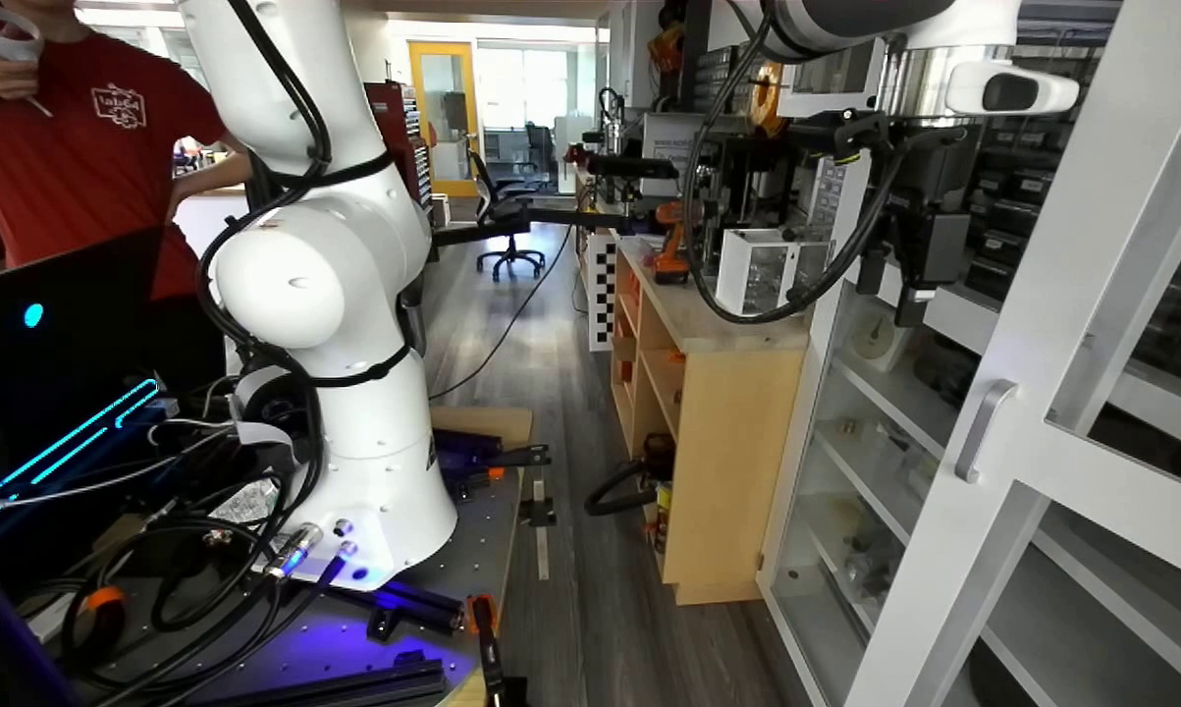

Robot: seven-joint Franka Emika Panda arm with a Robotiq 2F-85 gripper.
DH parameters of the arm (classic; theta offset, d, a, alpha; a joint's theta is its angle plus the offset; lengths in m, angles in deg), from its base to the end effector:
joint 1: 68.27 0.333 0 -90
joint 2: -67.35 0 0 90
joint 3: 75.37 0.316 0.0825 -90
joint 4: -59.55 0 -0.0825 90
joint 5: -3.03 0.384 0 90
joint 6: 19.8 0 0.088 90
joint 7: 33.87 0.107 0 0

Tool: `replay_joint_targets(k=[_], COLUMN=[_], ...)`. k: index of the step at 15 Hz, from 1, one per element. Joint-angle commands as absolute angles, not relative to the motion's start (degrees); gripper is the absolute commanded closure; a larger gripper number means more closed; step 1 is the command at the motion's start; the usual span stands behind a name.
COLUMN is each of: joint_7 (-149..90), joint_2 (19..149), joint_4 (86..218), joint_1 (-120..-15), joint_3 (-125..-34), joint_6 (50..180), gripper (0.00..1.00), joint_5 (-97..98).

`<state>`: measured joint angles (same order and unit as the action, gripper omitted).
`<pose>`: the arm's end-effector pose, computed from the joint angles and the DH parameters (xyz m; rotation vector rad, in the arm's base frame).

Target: Open the right cabinet door

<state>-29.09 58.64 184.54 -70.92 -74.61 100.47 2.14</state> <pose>0.5095 -0.0174 0.4612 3.1211 -0.1705 0.1094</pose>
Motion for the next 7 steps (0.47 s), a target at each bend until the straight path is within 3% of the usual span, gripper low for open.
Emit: replay_joint_targets(k=[1, 7], joint_7=[-27.9, -29.0], joint_2=[59.2, 59.1], joint_4=[182.6, 183.6], joint_1=[-69.3, -69.1], joint_3=[-74.2, -73.8], joint_6=[98.1, 100.4], gripper=[0.00, 0.00], joint_5=[3.6, 2.6])
